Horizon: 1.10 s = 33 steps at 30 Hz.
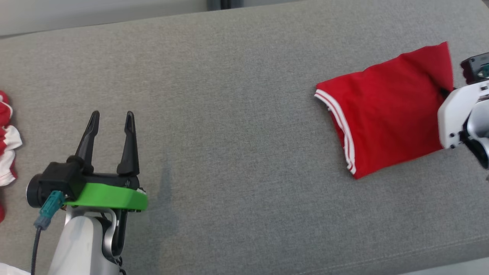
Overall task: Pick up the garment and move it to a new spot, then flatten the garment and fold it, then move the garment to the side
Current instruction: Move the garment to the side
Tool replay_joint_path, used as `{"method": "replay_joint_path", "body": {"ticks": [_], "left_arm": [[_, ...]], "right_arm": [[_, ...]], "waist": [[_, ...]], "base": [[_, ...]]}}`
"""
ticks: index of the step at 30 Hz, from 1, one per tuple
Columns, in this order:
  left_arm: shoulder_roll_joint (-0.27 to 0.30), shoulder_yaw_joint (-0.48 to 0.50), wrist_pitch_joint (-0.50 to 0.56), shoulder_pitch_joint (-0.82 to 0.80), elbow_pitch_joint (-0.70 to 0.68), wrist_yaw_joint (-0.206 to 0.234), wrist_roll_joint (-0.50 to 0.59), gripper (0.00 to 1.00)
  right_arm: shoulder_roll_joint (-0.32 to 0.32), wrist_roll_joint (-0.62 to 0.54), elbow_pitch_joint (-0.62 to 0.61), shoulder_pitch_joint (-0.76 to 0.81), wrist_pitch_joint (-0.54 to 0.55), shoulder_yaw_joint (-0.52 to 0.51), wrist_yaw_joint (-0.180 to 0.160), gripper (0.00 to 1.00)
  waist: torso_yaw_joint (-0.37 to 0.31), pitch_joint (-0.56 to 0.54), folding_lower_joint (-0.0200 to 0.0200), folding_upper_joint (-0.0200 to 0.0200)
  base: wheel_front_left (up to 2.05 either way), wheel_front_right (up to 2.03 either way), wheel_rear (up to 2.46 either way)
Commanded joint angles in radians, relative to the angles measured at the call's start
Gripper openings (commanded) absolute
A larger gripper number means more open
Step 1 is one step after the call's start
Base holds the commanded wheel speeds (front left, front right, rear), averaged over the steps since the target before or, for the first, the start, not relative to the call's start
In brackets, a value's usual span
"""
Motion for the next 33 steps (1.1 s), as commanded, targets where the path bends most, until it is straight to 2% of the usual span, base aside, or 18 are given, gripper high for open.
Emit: {"method": "replay_joint_path", "body": {"ticks": [1,8,13,18,23,25,26,27,33], "left_arm": [[0.014,0.004,-0.003,-0.027,-0.012,-0.002,0.0,1.0],[0.057,-0.014,-0.002,-0.085,-0.065,-0.002,0.015,1.0],[0.081,-0.027,-0.002,-0.12,-0.092,-0.002,0.004,1.0],[0.108,-0.036,-0.001,-0.146,-0.115,-0.002,-0.005,1.0],[0.119,-0.043,-0.001,-0.153,-0.126,-0.002,-0.008,1.0],[0.119,-0.046,-0.001,-0.154,-0.124,-0.002,-0.01,1.0],[0.119,-0.047,-0.001,-0.152,-0.121,-0.002,-0.011,1.0],[0.119,-0.05,-0.001,-0.151,-0.117,-0.002,-0.013,1.0],[0.099,-0.058,-0.001,-0.13,-0.089,0.001,-0.017,1.0]], "right_arm": [[-0.017,0.002,0.011,-0.023,-0.016,-0.011,-0.002,0.0],[-0.091,-0.035,0.067,-0.098,-0.11,-0.089,-0.002,0.0],[-0.13,-0.089,0.099,-0.139,-0.177,-0.144,-0.002,0.0],[-0.156,-0.166,0.132,-0.161,-0.236,-0.22,-0.002,0.0],[-0.151,-0.235,0.14,-0.165,-0.286,-0.288,-0.002,0.0],[-0.148,-0.279,0.123,-0.159,-0.312,-0.304,-0.002,0.27],[-0.145,-0.295,0.116,-0.155,-0.323,-0.306,-0.002,0.69],[-0.142,-0.313,0.11,-0.154,-0.332,-0.318,-0.002,1.0],[-0.108,-0.378,0.083,-0.122,-0.344,-0.35,-0.002,1.0]], "waist": [[-0.084,0.09,0.0,-0.0001],[-0.13,0.203,0.0,-0.0001],[-0.127,0.267,0.0,-0.0001],[-0.116,0.306,0.0,-0.0001],[-0.104,0.319,0.0,-0.0001],[-0.096,0.316,0.0,-0.0001],[-0.093,0.313,0.0,-0.0001],[-0.089,0.309,0.0,-0.0001],[-0.067,0.256,0.0,-0.0001]], "base": [[0.0,0.0,0.0],[0.0,0.0,0.0],[0.0,0.0,0.0],[0.0,0.0,0.0],[0.0,0.0,0.0],[0.0,0.0,0.0],[0.0,0.0,0.0],[0.0,0.0,0.0],[0.0,0.0,0.0]]}}
